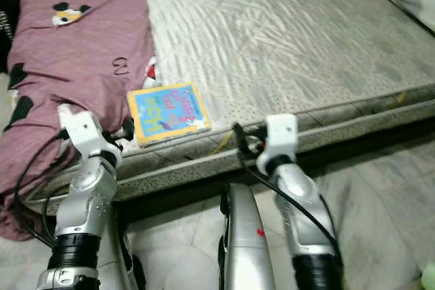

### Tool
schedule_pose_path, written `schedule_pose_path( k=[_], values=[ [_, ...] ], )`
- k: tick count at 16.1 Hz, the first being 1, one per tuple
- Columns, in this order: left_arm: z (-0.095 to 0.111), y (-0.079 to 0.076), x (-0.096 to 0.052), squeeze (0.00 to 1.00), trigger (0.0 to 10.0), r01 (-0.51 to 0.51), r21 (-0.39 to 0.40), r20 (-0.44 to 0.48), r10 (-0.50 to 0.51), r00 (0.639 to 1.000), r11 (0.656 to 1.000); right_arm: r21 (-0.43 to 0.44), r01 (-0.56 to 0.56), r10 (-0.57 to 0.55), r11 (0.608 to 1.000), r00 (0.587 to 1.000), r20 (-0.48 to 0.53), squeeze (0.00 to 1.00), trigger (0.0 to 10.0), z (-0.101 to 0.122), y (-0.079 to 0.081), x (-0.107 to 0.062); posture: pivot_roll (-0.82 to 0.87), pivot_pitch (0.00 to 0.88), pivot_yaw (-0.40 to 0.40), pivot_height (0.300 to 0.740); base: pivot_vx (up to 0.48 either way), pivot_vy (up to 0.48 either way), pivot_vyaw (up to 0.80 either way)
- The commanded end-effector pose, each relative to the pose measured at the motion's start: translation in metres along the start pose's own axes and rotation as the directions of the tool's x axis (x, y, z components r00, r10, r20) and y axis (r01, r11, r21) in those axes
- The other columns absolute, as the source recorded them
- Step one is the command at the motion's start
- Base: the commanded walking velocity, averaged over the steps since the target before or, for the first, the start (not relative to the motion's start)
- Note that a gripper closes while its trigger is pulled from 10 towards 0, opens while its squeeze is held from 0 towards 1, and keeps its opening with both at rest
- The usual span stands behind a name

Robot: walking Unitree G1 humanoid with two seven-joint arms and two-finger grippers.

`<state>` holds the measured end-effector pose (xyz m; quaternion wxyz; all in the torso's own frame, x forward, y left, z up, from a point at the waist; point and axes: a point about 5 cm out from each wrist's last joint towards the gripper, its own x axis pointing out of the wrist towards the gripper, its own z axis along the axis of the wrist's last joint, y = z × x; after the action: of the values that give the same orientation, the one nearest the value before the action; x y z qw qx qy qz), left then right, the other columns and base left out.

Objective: Clean up the room

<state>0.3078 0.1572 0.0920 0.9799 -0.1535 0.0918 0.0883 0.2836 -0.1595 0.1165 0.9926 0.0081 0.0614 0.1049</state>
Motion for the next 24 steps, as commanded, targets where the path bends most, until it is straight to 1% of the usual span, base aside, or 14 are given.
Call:
schedule_pose_path(
  k=[1,4,5,6,8,11,14,15,16,18,19,21,23,24],
  values=[
    [-0.002,0.001,0.002,0.00,10.0,-0.012,-0.015,-0.009,0.012,1.000,1.000,-0.004,0.009,-0.009,1.000,1.000,0.015,0.00,10.0,0.006,-0.002,-0.003,-0.25,0.151,-0.042,0.502,0.000,0.000,0.00],
    [-0.008,0.005,0.014,0.00,10.0,-0.034,-0.048,-0.045,0.032,0.998,0.998,-0.019,0.005,-0.005,1.000,1.000,0.012,0.00,10.0,0.007,-0.004,-0.010,-0.27,0.158,-0.050,0.497,0.000,0.000,0.00],
    [-0.010,0.005,0.021,0.00,10.0,-0.039,-0.065,-0.062,0.035,0.997,0.997,-0.024,0.002,-0.002,1.000,1.000,0.009,0.00,10.0,0.007,-0.003,-0.013,-0.27,0.162,-0.052,0.482,0.000,0.000,0.00],
    [-0.010,0.004,0.023,0.00,10.0,-0.037,-0.078,-0.065,0.032,0.997,0.996,-0.026,0.002,-0.002,1.000,1.000,0.001,0.00,10.0,0.007,-0.003,-0.014,-0.28,0.164,-0.053,0.467,0.000,0.000,0.00],
    [-0.015,0.000,0.024,0.00,10.0,-0.024,-0.108,-0.095,0.014,0.995,0.994,-0.021,0.006,-0.006,1.000,1.000,0.006,0.00,10.0,0.009,-0.004,-0.014,-0.29,0.177,-0.053,0.462,0.000,0.000,0.00],
    [-0.023,-0.001,0.026,0.00,10.0,-0.026,-0.095,-0.122,0.015,0.992,0.995,-0.025,0.011,-0.011,1.000,1.000,0.001,0.00,10.0,0.009,-0.004,-0.015,-0.30,0.176,-0.054,0.462,0.000,0.000,0.00],
    [-0.031,-0.003,0.029,0.00,10.0,-0.016,-0.131,-0.160,-0.005,0.987,0.991,-0.032,0.022,-0.022,0.999,1.000,-0.001,0.00,10.0,0.010,-0.006,-0.018,-0.30,0.178,-0.055,0.462,0.000,0.000,0.00],
    [-0.034,-0.010,0.034,0.00,10.0,0.032,-0.175,-0.181,-0.064,0.981,0.984,-0.039,0.032,-0.032,0.999,0.999,0.004,0.00,10.0,0.011,-0.007,-0.018,-0.32,0.177,-0.053,0.462,0.000,0.000,0.00],
    [-0.034,-0.014,0.035,0.00,10.0,0.058,-0.194,-0.187,-0.095,0.978,0.979,-0.043,0.035,-0.035,0.998,0.999,0.007,0.00,10.0,0.012,-0.007,-0.018,-0.32,0.177,-0.053,0.462,0.000,0.000,0.00],
    [-0.036,-0.019,0.036,0.00,10.0,0.088,-0.223,-0.196,-0.133,0.971,0.971,-0.050,0.037,-0.036,0.998,0.999,0.010,0.00,10.0,0.013,-0.008,-0.018,-0.32,0.175,-0.054,0.462,0.000,0.000,0.00],
    [-0.037,-0.022,0.037,0.00,10.0,0.115,-0.264,-0.207,-0.172,0.963,0.958,-0.054,0.037,-0.037,0.998,0.999,0.012,0.00,10.0,0.013,-0.008,-0.018,-0.33,0.174,-0.055,0.462,0.000,0.000,0.00],
    [-0.037,-0.026,0.037,0.00,10.0,0.138,-0.305,-0.210,-0.208,0.955,0.942,-0.057,0.042,-0.041,0.997,0.999,0.015,0.00,10.0,0.014,-0.008,-0.018,-0.33,0.174,-0.055,0.462,0.000,0.000,0.00],
    [-0.040,-0.029,0.038,0.00,10.0,0.177,-0.327,-0.232,-0.260,0.937,0.928,-0.060,0.044,-0.043,0.997,0.999,0.016,0.00,10.0,0.015,-0.008,-0.018,-0.33,0.172,-0.056,0.462,0.000,0.000,0.00],
    [-0.040,-0.032,0.039,0.00,10.0,0.205,-0.349,-0.238,-0.298,0.924,0.914,-0.063,0.044,-0.043,0.997,0.999,0.017,0.00,10.0,0.015,-0.008,-0.018,-0.33,0.173,-0.056,0.462,0.000,0.000,0.00]
  ],
)
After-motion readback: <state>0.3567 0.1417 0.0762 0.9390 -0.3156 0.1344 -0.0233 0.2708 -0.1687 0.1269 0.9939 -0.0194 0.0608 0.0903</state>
